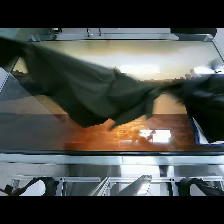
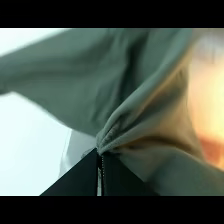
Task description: Fold the shirts.
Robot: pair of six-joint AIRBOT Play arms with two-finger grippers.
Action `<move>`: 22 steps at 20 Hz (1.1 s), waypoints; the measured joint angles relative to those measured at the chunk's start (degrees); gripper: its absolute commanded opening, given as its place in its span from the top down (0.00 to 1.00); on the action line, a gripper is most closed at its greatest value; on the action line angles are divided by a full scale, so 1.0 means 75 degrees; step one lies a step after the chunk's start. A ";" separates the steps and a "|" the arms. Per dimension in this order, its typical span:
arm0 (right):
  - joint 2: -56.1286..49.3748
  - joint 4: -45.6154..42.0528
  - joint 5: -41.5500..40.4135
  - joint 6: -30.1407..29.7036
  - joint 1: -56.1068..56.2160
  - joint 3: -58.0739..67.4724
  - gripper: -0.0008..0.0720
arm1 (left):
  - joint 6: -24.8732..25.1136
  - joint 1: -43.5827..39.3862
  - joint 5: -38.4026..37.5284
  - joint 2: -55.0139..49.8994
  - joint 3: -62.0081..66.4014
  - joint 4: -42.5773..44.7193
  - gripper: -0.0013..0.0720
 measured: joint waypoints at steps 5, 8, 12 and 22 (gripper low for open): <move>0.2171 0.0388 0.0219 -0.0023 -0.1236 0.2261 0.97 | 0.0312 0.0519 0.0341 0.1265 0.1510 -0.0982 0.94; 0.2987 -0.0058 -0.0326 -0.0117 -0.1425 0.3299 0.97 | 0.0417 0.1075 0.0708 0.1903 0.2419 -0.1081 0.94; 0.3276 -0.1405 -0.0650 0.0539 -0.1507 0.3789 0.97 | 0.0350 0.1912 0.0944 0.2328 0.2844 -0.0318 0.94; 0.0851 -0.2518 -0.0790 0.1504 -0.0659 -0.0009 0.54 | 0.0670 -0.1883 0.1891 -0.0495 0.0568 0.3337 0.51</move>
